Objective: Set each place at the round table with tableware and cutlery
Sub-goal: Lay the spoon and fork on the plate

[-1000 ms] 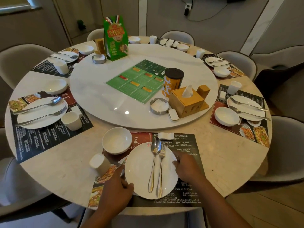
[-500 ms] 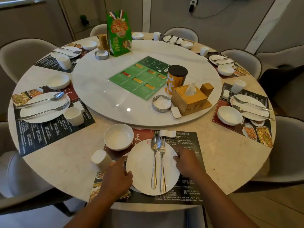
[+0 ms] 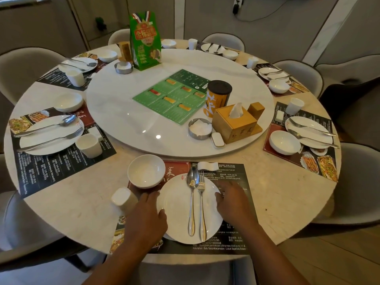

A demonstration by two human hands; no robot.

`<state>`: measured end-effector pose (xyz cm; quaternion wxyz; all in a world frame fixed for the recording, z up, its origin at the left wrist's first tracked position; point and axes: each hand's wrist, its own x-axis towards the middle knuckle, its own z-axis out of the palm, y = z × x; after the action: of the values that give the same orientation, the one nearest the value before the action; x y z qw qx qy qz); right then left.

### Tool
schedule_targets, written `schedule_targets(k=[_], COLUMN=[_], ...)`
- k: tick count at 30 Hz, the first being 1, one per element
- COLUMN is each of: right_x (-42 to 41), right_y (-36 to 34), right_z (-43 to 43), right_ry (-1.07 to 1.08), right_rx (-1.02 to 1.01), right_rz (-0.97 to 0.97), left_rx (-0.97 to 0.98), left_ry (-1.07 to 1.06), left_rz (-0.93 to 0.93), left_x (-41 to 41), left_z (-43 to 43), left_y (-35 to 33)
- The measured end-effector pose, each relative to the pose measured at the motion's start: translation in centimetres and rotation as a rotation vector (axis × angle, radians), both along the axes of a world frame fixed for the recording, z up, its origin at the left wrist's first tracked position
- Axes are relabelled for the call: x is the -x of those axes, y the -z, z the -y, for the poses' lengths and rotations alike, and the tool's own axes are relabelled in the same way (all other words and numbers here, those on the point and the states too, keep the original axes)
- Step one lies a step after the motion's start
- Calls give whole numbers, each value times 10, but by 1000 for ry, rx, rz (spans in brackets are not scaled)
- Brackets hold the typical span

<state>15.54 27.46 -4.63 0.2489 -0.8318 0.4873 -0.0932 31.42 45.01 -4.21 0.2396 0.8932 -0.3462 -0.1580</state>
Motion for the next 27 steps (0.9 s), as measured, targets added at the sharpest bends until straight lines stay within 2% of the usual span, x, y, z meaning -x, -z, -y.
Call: schedule_targets(k=[2, 5, 9, 27], right_x=[-2, -6, -10, -19], right_y=[-1, 0, 7, 15], right_z=[-9, -25, -42, -58], right_ry=[27, 51, 16, 24], right_rx=[-33, -153, -176, -138], right_rz=[57, 98, 64, 7], left_rx=[26, 17, -26, -104], left_ry=[14, 39, 47, 53], left_rz=[4, -98, -205, -159], left_x=[6, 16, 26, 19], left_z=[12, 40, 66, 58], left_y=[-3, -1, 8, 10])
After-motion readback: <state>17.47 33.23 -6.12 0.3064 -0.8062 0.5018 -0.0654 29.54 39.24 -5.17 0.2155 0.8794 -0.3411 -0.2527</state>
